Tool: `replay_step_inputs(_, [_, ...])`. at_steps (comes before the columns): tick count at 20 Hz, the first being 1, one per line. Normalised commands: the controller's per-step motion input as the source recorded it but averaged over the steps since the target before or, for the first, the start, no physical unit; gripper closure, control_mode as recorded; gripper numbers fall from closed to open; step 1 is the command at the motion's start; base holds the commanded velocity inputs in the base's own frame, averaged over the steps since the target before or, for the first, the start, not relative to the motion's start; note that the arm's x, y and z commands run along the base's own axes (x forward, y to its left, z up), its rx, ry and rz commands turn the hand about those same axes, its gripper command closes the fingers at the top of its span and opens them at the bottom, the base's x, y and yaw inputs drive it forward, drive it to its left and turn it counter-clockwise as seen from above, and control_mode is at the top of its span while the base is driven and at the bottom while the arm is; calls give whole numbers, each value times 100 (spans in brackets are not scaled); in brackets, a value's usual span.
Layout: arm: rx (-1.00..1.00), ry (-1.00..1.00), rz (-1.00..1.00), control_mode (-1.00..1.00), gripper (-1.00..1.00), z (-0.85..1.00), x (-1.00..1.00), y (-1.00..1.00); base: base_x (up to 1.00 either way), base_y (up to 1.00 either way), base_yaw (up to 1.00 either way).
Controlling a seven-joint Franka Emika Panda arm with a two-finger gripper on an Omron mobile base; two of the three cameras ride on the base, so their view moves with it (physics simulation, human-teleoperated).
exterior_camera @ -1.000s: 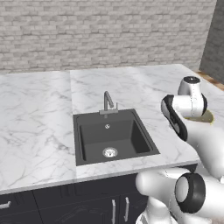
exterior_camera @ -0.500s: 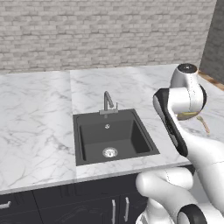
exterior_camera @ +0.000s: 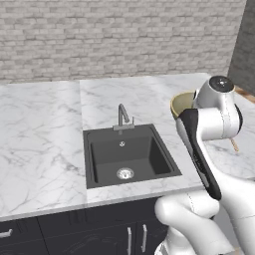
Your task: Pick the lemon from the sink and place it in the bowl. Then pick the bowl and place it in the microwave. Then close the microwave door and press the start button.
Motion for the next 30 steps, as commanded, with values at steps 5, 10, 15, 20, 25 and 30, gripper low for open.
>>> replay_step_inputs(5, [0,-6,10,-100,100,16,-12,4,0,0,0])
replay_step_inputs(10, [0,0,11,-100,100,21,-16,2,0,0,0])
replay_step_inputs(15, [0,-1,1,-100,100,0,-4,4,0,0,0])
replay_step_inputs(20, [0,0,0,100,100,0,-2,0,-22,0,0])
replay_step_inputs(25, [0,0,0,100,100,0,0,0,-79,4,0])
replay_step_inputs(30, [0,0,0,100,100,0,0,0,-16,23,29])
